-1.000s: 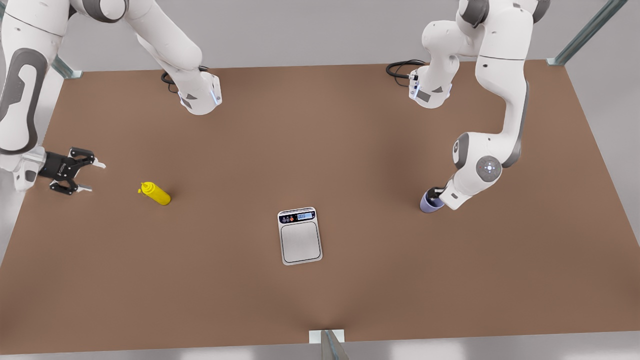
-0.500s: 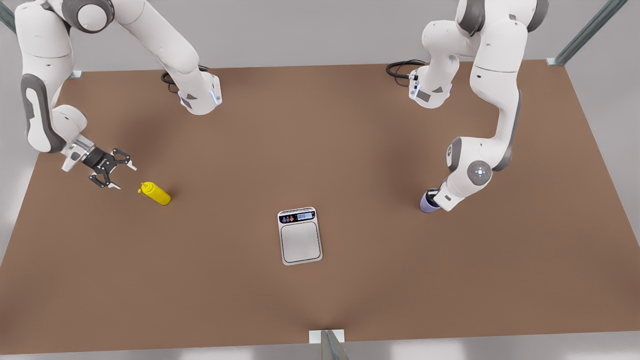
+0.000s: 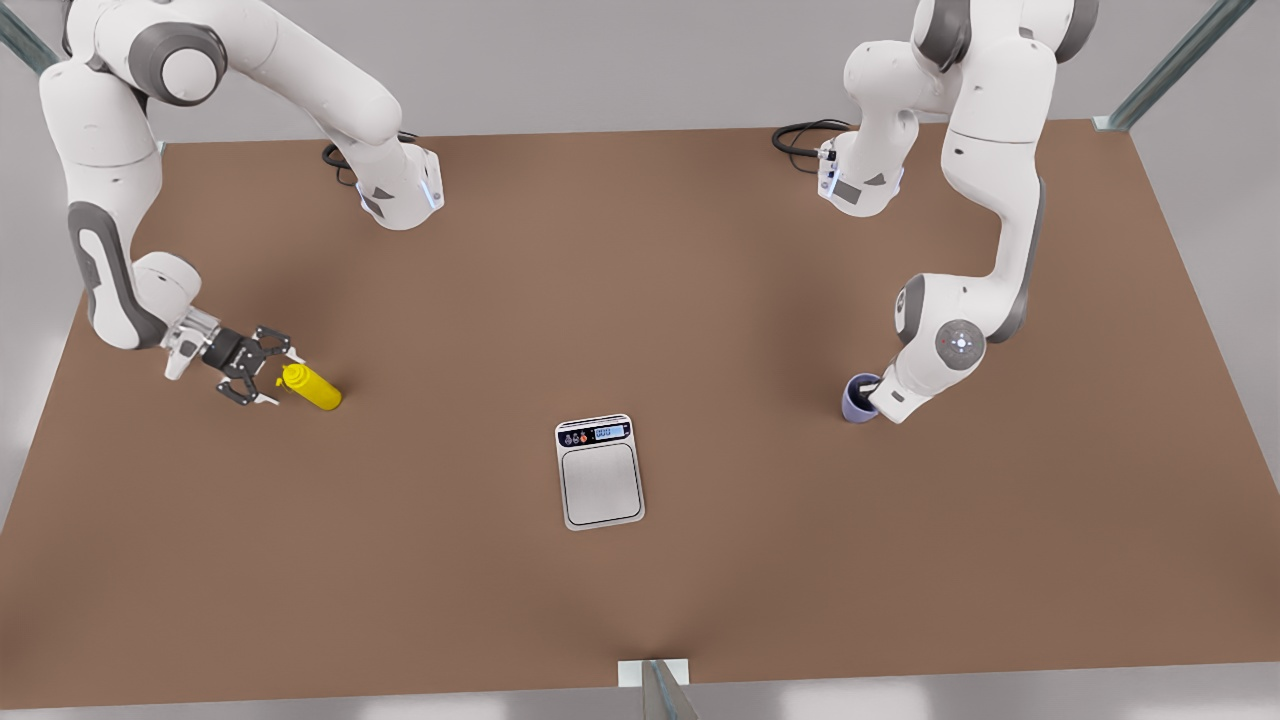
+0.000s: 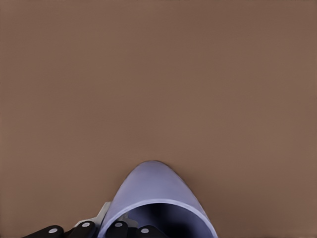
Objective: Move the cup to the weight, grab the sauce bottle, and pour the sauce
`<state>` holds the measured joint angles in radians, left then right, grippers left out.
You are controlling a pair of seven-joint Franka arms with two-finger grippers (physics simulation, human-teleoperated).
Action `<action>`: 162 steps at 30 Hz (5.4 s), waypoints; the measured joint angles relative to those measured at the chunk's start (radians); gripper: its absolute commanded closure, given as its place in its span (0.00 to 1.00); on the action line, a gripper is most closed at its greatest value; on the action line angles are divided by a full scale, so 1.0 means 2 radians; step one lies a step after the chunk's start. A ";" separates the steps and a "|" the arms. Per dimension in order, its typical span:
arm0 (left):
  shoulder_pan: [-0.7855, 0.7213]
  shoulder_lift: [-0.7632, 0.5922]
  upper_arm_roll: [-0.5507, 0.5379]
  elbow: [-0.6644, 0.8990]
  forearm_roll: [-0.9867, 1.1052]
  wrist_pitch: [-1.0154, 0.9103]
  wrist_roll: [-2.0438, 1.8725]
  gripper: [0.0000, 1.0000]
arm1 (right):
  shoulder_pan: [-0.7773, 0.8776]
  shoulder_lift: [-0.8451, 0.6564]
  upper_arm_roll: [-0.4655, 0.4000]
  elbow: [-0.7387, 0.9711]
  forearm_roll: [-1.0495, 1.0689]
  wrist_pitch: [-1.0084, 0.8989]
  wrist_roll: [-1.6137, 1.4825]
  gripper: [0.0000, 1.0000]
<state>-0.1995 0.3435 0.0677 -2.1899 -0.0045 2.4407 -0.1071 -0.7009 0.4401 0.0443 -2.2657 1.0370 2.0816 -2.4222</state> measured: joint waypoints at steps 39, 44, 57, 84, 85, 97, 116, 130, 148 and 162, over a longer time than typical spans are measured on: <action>-0.234 0.338 -0.063 0.609 -0.059 -0.108 -0.513 0.55 | 0.029 0.022 0.022 0.006 0.012 -0.018 -0.034 0.34; -0.234 0.341 -0.063 0.615 -0.061 -0.101 -0.513 0.28 | 0.028 0.022 0.022 0.007 0.012 -0.024 -0.034 0.39; -0.075 0.113 -0.013 0.505 -0.065 -0.360 -0.241 0.24 | 0.024 0.019 0.022 0.020 0.023 -0.054 -0.026 0.40; 0.041 -0.031 -0.019 0.454 -0.010 -0.480 -0.030 0.00 | 0.463 -0.046 0.022 0.303 -0.584 0.082 0.885 0.40; 0.043 -0.020 -0.017 0.454 -0.009 -0.480 -0.030 0.00 | 0.482 -0.043 0.022 0.308 -0.618 0.082 0.898 0.40; 0.044 -0.027 -0.009 0.467 0.010 -0.476 0.030 0.00 | 0.622 0.045 0.022 0.400 -0.951 0.002 1.008 0.40; 0.041 -0.005 -0.010 0.472 0.016 -0.473 0.024 0.00 | 0.663 0.119 0.020 0.393 -1.091 -0.093 1.035 0.39; 0.042 -0.002 -0.010 0.472 0.018 -0.472 0.025 0.00 | 0.668 0.137 0.020 0.393 -1.126 -0.110 1.053 0.39; 0.042 0.003 -0.010 0.472 0.017 -0.471 0.025 0.00 | 0.499 0.063 0.023 0.413 -0.692 -0.044 0.873 0.38; 0.042 0.000 -0.010 0.472 0.017 -0.475 0.025 0.00 | 0.305 0.093 0.021 0.387 -0.176 -0.076 0.398 0.38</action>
<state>-0.1163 0.3437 0.0476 -1.2456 0.0289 1.4916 -0.0567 -0.0915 0.6269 0.0873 -1.4910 0.6855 1.9290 -1.6254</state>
